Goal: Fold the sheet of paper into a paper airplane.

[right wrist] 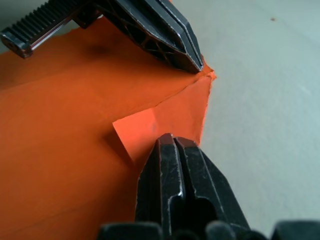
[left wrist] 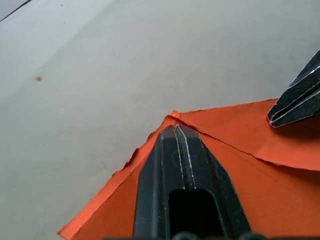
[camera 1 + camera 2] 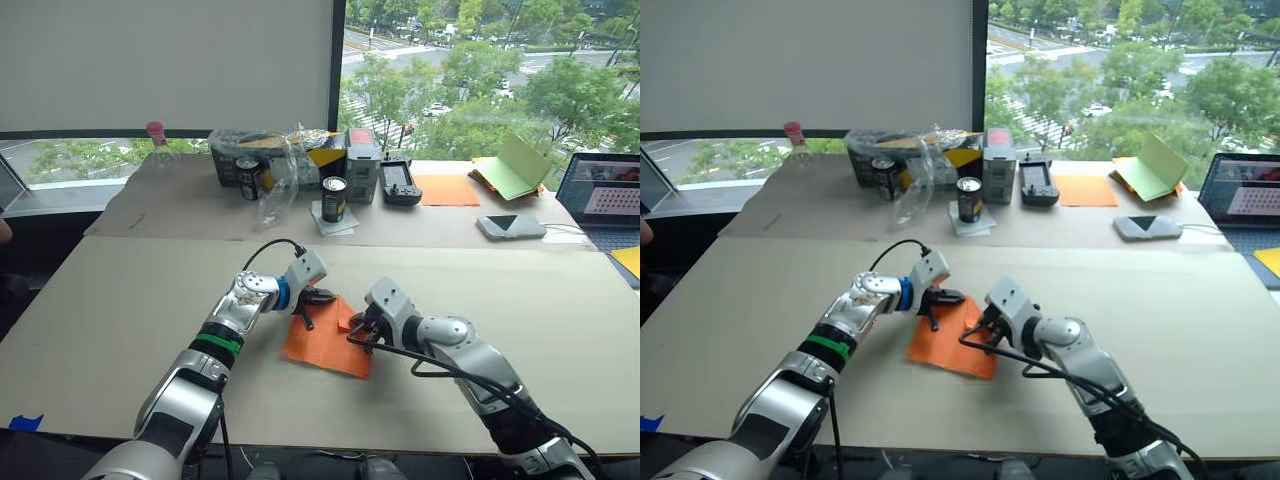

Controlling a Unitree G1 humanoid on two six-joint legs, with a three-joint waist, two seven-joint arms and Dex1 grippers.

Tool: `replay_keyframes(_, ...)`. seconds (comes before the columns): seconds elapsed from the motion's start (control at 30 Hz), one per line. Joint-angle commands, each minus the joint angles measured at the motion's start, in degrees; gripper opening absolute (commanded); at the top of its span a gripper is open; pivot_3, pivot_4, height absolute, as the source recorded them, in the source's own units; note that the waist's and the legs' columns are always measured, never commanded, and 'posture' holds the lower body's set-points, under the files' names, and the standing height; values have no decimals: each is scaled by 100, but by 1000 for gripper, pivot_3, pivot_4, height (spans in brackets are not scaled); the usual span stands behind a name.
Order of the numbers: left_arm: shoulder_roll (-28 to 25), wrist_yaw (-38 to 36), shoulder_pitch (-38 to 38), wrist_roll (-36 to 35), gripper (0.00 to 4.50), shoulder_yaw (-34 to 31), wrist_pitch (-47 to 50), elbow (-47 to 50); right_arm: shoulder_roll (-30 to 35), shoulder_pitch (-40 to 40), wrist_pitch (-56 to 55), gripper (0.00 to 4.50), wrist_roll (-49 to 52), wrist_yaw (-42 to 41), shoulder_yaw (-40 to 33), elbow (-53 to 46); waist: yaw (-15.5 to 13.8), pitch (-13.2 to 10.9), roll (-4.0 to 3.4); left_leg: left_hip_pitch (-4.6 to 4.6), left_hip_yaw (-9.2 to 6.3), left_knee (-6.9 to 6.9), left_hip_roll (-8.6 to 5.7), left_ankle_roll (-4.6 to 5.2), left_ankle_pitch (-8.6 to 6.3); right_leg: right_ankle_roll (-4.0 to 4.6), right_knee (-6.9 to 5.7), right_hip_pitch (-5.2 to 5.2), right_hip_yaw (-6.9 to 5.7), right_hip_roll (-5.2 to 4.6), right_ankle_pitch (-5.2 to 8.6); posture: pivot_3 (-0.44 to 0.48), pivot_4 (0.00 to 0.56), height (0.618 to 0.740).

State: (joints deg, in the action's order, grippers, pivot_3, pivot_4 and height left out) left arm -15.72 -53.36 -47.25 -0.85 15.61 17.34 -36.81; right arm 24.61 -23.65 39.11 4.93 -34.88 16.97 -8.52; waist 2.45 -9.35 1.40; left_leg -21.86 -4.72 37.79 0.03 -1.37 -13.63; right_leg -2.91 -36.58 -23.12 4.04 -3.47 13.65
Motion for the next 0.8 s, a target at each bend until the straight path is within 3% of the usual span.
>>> replay_keyframes(0.03, -168, 72, 27, 71, 0, -97, 208, 85, -91, 78, -37, 42, -156, 72, 151, 242, 7, 0, 0, 4, 0, 0, 0, 0, 0, 0, -10, 0, 0, 0, 1, 0, 150, 732)
replay_keyframes(0.3, -64, 34, -213, -354, 0, -477, 794, 670, -197, 190, -80, 42, -258, 38, 290, 403, 18, 0, 0, 10, -3, 0, 4, 0, 0, -34, -24, -3, -1, 6, 24, 0, 150, 732)
replay_keyframes(0.8, 296, 169, 57, 234, 0, 232, 184, 343, -311, 427, 231, 42, -296, 206, 205, 129, 21, 0, 0, 10, -2, -1, 4, 0, 0, -31, -21, -2, 1, 6, 23, 0, 150, 732)
